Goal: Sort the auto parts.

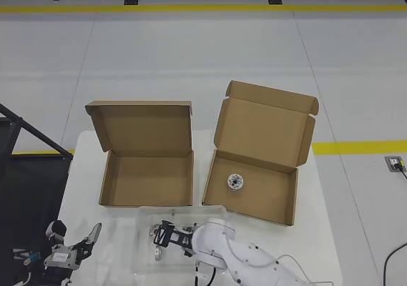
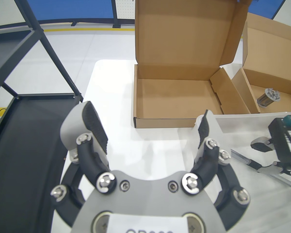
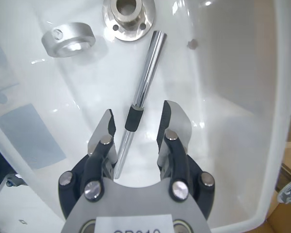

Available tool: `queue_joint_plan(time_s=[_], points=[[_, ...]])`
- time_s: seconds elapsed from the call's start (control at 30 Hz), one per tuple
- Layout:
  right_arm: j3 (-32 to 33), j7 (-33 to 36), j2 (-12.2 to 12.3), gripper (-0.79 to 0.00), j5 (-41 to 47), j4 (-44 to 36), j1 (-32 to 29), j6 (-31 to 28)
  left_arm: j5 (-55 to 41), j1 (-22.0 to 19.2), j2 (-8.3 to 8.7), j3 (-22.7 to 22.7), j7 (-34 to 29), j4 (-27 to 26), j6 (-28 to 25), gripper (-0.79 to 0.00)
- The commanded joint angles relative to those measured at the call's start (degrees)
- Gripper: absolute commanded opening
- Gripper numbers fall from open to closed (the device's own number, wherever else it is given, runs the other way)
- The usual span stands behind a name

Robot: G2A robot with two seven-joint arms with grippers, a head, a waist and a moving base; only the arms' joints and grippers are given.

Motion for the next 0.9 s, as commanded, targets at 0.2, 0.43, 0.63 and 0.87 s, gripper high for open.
queue_joint_plan(time_s=[0.2,0.43,0.63,0.87], points=[[-0.9,1.3,-2.1,-0.419,1.7,4.7,1.4,1.4,0.0,0.0,0.00,0.0,0.0,0.0,0.0,0.000],[-1.2,1.8,-3.5,-0.431,2.8,7.9,2.4,1.3,0.0,0.0,0.00,0.0,0.0,0.0,0.0,0.000],[-1.3,2.3,-4.5,-0.563,2.8,10.2,3.0,1.9,0.0,0.0,0.00,0.0,0.0,0.0,0.0,0.000],[-1.4,3.4,-5.5,-0.686,2.5,11.8,3.4,2.4,0.0,0.0,0.00,0.0,0.0,0.0,0.0,0.000]])
